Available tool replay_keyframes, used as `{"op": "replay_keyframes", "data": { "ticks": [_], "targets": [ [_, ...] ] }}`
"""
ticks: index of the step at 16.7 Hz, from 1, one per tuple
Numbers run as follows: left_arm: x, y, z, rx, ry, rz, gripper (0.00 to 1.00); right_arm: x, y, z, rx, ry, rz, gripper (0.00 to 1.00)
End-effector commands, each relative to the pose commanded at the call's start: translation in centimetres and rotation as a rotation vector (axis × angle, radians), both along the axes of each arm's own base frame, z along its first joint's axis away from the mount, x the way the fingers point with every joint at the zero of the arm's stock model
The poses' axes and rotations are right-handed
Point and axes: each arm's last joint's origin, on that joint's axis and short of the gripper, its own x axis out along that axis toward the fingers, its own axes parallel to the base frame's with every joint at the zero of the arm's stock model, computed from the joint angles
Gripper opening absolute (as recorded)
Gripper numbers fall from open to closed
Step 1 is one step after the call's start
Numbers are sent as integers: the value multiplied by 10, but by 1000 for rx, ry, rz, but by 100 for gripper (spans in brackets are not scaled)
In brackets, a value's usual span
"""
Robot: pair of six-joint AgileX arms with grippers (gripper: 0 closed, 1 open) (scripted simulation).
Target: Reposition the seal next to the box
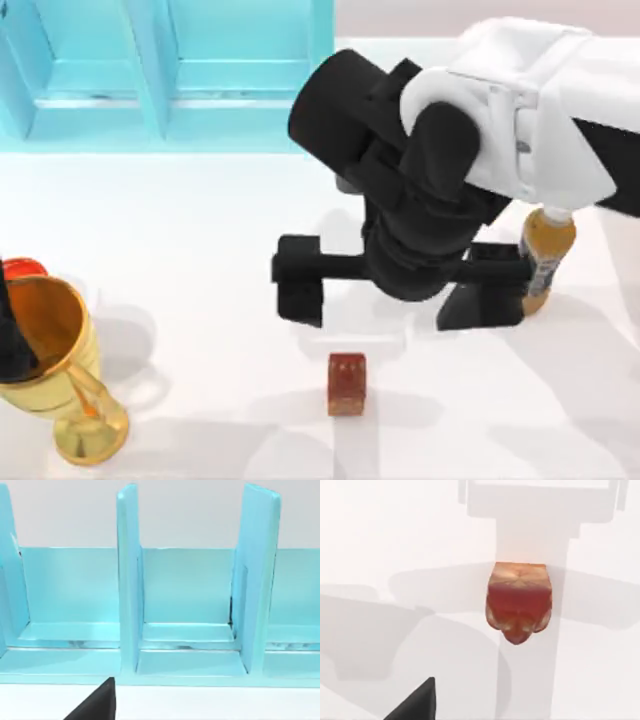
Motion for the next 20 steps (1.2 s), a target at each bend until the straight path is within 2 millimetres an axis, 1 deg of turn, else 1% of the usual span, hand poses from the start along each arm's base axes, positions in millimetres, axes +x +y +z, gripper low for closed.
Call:
{"op": "replay_keyframes", "data": {
  "ticks": [3,5,7,11,13,15,20],
  "targets": [
    [0,0,0,0,0,0,100,10,27,-17,-77,77,-19,100],
    [0,0,0,0,0,0,100,14,36,-24,-106,104,-29,100],
    [0,0,0,0,0,0,100,16,39,-27,-114,113,-33,100],
    [0,0,0,0,0,0,100,17,37,-26,-113,112,-37,100],
    [0,0,0,0,0,0,100,17,38,-32,-116,114,-34,100],
    [0,0,0,0,0,0,100,18,39,-50,-121,118,-32,100],
    [0,0,0,0,0,0,100,18,41,-110,-105,105,-32,100]
  ]
}}
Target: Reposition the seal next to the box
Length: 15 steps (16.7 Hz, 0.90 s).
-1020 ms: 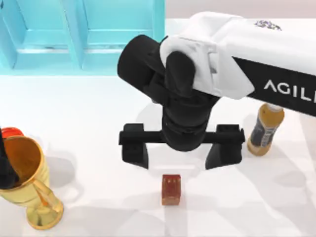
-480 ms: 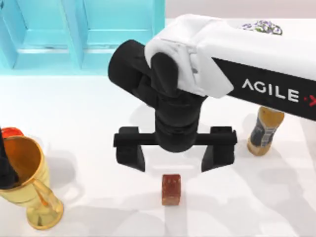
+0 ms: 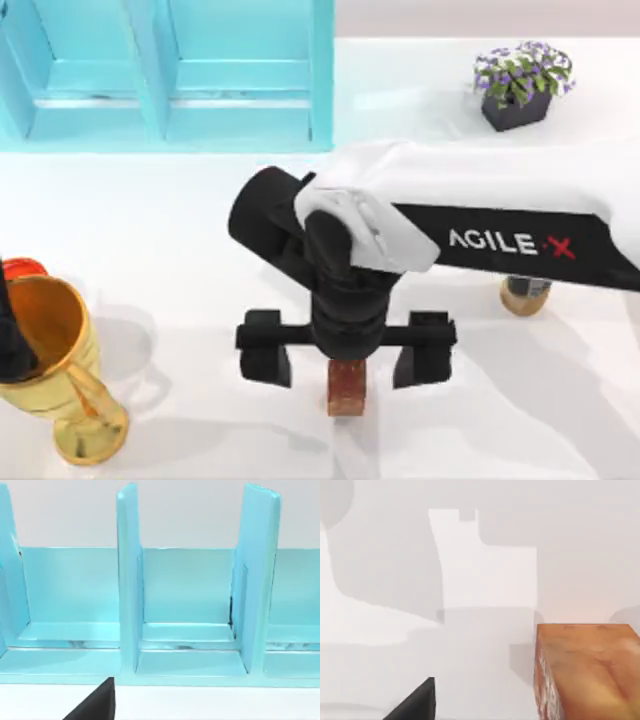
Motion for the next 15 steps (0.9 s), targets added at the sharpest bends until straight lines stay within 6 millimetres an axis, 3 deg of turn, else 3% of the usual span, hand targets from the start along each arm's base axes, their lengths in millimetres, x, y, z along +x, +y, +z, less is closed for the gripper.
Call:
{"op": "replay_keyframes", "data": {
  "ticks": [2,6,15],
  "targets": [
    [0,0,0,0,0,0,100,-2,-2,-15,-8,7,0,100],
    [0,0,0,0,0,0,100,-2,-2,-17,-9,8,0,100],
    [0,0,0,0,0,0,100,-2,-2,-17,-9,8,0,32]
  ]
}}
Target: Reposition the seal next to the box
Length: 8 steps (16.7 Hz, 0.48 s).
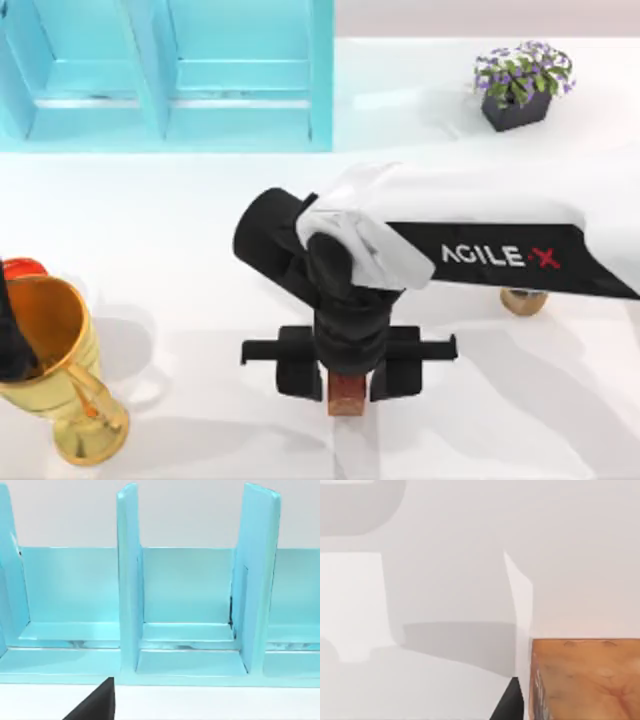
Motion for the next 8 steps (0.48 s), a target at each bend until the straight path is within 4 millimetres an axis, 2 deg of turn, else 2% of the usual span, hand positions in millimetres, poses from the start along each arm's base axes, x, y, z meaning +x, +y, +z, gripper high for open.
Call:
{"op": "replay_keyframes", "data": {
  "ticks": [4,8],
  "targets": [
    [0,0,0,0,0,0,100,0,0,0,0,0,0,2],
    [0,0,0,0,0,0,100,0,0,0,0,0,0,0]
  ]
}}
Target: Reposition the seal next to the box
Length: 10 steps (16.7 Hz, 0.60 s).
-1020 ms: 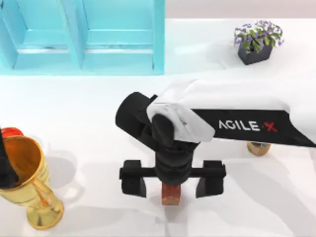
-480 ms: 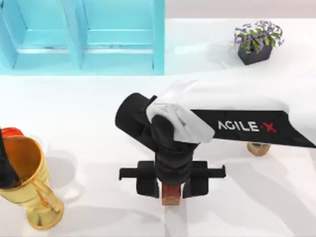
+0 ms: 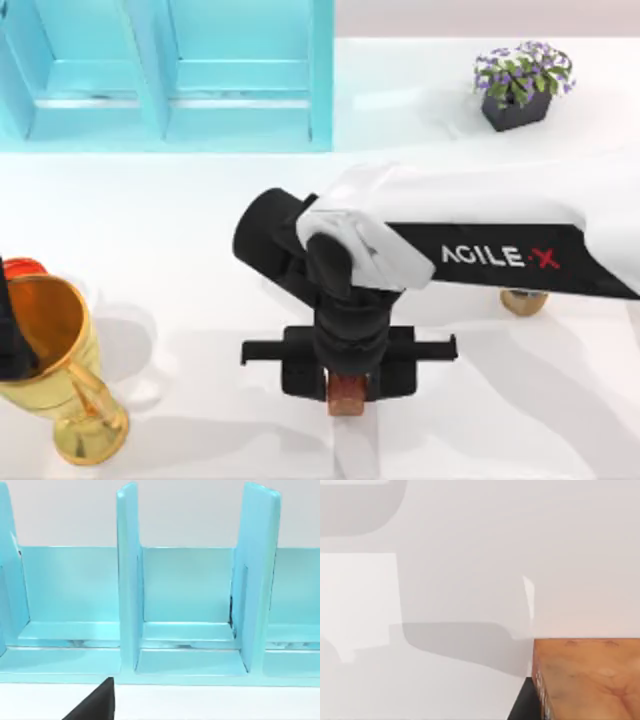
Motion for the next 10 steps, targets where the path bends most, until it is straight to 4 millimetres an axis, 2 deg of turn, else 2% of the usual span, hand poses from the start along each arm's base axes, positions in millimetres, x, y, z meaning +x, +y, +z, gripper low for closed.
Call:
{"op": "replay_keyframes", "data": {
  "ticks": [6,10],
  "targets": [
    [0,0,0,0,0,0,100,1,-1,2,2,-2,-3,0],
    [0,0,0,0,0,0,100,2,0,26,0,0,-7,0]
  ]
}}
